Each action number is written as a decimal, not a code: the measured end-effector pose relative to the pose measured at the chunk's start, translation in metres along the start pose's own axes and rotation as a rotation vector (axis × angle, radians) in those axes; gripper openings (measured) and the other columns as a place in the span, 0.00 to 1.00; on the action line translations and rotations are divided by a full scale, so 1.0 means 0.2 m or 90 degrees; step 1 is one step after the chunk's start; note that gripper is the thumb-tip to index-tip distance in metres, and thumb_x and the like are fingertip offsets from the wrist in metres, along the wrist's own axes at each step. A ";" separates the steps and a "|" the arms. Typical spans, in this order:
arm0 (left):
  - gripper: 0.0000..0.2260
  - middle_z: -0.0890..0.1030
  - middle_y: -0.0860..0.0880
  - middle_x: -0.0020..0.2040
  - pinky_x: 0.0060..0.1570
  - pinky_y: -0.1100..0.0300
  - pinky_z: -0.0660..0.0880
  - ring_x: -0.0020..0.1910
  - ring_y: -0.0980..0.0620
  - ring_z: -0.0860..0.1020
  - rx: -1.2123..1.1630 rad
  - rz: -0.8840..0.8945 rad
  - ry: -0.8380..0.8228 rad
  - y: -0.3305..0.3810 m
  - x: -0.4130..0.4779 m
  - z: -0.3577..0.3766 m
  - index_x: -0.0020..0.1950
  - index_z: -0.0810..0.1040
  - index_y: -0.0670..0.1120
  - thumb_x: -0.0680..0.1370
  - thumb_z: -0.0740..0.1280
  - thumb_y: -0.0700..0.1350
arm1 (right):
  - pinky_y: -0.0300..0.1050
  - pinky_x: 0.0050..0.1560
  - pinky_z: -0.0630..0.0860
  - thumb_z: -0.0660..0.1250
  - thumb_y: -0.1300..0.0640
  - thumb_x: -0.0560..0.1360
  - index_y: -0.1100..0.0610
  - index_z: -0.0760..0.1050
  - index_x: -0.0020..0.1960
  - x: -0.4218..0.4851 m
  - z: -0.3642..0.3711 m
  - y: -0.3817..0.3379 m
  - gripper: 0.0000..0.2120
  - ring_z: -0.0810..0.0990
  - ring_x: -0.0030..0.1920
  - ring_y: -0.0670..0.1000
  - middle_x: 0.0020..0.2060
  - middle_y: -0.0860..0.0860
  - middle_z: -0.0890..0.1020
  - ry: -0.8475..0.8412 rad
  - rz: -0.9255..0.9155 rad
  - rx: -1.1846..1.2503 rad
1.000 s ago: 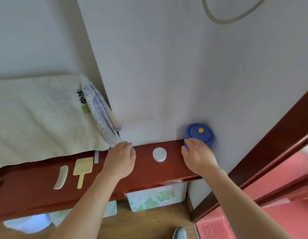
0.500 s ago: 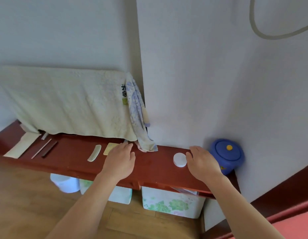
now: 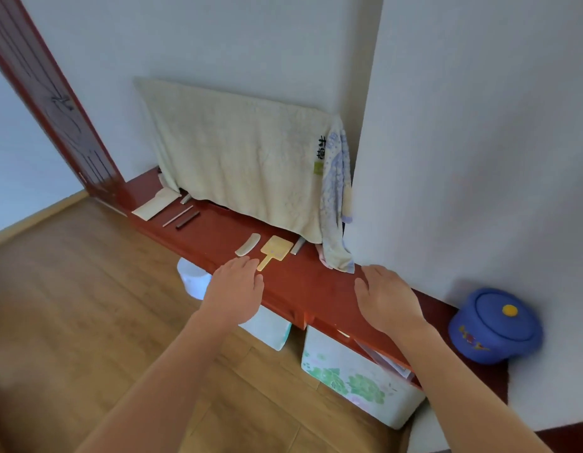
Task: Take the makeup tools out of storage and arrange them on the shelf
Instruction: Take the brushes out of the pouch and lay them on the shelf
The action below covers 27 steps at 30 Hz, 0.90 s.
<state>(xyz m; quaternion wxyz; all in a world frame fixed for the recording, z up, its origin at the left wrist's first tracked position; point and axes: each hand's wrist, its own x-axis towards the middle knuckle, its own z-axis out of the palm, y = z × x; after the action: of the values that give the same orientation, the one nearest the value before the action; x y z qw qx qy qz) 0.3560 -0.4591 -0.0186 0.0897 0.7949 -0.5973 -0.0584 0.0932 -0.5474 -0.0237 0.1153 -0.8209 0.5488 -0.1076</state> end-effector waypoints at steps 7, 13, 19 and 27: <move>0.21 0.68 0.47 0.75 0.73 0.52 0.63 0.75 0.48 0.65 -0.018 -0.076 0.011 -0.34 -0.14 -0.07 0.76 0.66 0.44 0.84 0.53 0.48 | 0.47 0.56 0.75 0.52 0.48 0.81 0.56 0.74 0.59 0.05 0.09 -0.34 0.18 0.77 0.54 0.52 0.55 0.52 0.80 -0.007 -0.087 -0.014; 0.19 0.74 0.46 0.69 0.69 0.52 0.67 0.69 0.47 0.70 -0.026 -0.117 0.048 -0.70 -0.22 -0.19 0.72 0.71 0.43 0.83 0.53 0.46 | 0.50 0.61 0.71 0.52 0.50 0.81 0.58 0.74 0.62 0.10 0.20 -0.74 0.18 0.76 0.61 0.56 0.57 0.53 0.79 -0.020 -0.149 -0.017; 0.17 0.77 0.46 0.64 0.66 0.54 0.68 0.63 0.48 0.73 -0.041 -0.160 0.061 -1.06 -0.30 -0.23 0.67 0.74 0.42 0.82 0.53 0.45 | 0.48 0.57 0.75 0.52 0.50 0.81 0.58 0.74 0.58 0.14 0.32 -1.09 0.17 0.77 0.55 0.53 0.52 0.52 0.79 -0.045 -0.182 -0.002; 0.17 0.77 0.47 0.63 0.66 0.56 0.66 0.64 0.49 0.73 -0.034 -0.216 0.060 -1.36 -0.29 -0.29 0.64 0.76 0.44 0.83 0.52 0.46 | 0.44 0.51 0.74 0.50 0.48 0.81 0.55 0.73 0.53 0.31 0.49 -1.43 0.16 0.77 0.51 0.51 0.48 0.49 0.78 -0.090 -0.212 -0.009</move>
<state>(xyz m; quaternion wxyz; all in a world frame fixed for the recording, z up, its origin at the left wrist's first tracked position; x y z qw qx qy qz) 0.6071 -0.3251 -0.0207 0.1276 0.8835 -0.4477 -0.0514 0.3962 -0.4919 -0.0271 0.1289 -0.9066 0.3968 -0.0631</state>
